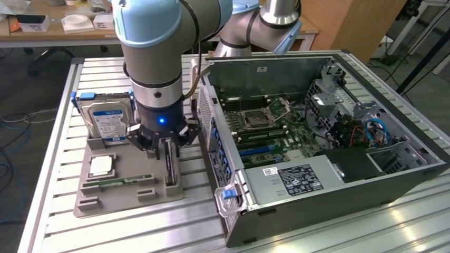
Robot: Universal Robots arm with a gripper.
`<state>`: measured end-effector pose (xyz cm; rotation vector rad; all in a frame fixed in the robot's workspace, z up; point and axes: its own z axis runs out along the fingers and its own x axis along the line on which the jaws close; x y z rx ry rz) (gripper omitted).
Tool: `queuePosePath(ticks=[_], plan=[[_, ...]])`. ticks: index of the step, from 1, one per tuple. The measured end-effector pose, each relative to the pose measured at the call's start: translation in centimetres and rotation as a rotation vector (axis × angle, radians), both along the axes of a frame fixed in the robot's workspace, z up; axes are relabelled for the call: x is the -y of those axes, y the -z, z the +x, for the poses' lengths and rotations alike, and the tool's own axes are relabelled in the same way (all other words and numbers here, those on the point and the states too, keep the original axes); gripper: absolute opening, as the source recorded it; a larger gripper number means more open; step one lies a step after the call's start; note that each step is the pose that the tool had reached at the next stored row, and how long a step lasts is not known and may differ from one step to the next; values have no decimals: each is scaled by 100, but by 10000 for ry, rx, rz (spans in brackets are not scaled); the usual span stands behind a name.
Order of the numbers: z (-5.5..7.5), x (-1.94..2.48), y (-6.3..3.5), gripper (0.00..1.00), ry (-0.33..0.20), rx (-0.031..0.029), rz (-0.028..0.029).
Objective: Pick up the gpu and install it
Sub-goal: 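Pick up the gpu and move the gpu toward the slot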
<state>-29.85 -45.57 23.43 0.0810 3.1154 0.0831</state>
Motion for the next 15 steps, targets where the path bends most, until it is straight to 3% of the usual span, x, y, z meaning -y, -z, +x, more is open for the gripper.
queuePosePath(ticks=[3,6,15], plan=[[0,0,0,45,0,0,0],[0,0,0,33,0,0,0],[5,0,1,33,0,0,0]])
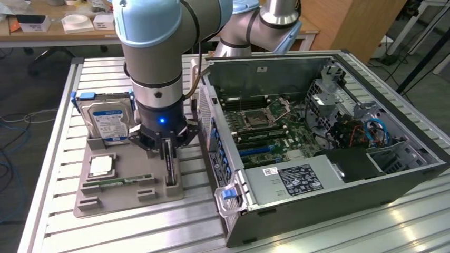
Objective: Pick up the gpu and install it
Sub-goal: 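Pick up the gpu and move the gpu toward the slot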
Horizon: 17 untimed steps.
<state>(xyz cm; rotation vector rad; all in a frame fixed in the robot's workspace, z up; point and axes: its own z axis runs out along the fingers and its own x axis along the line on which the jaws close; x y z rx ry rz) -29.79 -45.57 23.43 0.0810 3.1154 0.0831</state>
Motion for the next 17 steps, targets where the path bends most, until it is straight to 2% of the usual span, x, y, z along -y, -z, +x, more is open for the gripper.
queuePosePath(ticks=[4,5,17], plan=[[0,0,0,31,0,-1,0],[0,0,0,26,0,0,0],[0,0,0,26,0,0,0]])
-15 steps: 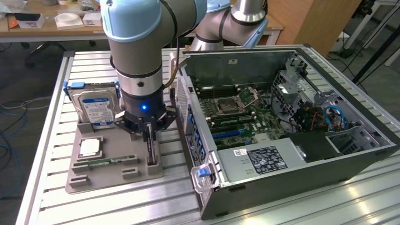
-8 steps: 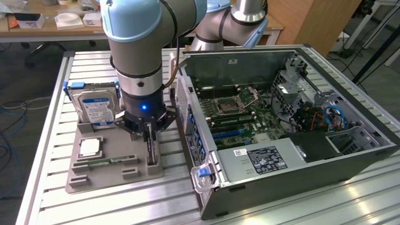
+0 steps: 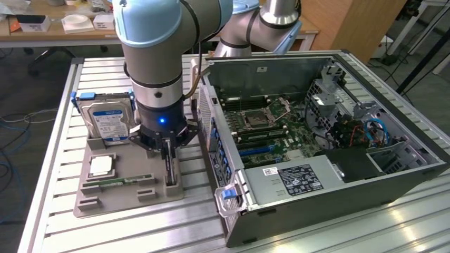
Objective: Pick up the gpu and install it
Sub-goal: 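Pick up the gpu and move the gpu toward the slot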
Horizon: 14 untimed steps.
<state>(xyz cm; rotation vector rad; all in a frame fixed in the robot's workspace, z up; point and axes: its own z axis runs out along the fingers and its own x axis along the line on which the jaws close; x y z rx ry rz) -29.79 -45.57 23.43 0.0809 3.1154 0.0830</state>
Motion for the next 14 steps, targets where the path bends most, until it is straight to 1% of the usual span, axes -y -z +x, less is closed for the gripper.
queuePosePath(ticks=[14], plan=[[0,0,0,26,0,0,0]])
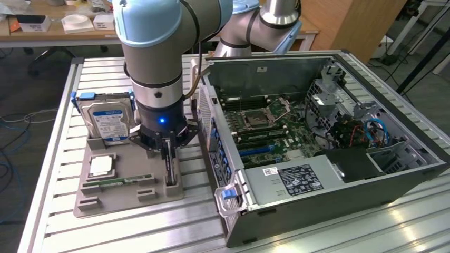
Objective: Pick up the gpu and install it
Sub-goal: 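Pick up the gpu and move the gpu toward the slot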
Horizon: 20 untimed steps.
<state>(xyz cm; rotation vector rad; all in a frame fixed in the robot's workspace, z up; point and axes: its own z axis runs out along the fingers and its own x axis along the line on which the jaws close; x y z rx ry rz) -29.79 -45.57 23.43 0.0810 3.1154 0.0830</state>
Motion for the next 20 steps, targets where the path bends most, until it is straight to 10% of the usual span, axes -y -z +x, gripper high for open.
queuePosePath(ticks=[20], plan=[[0,0,0,26,0,0,1]])
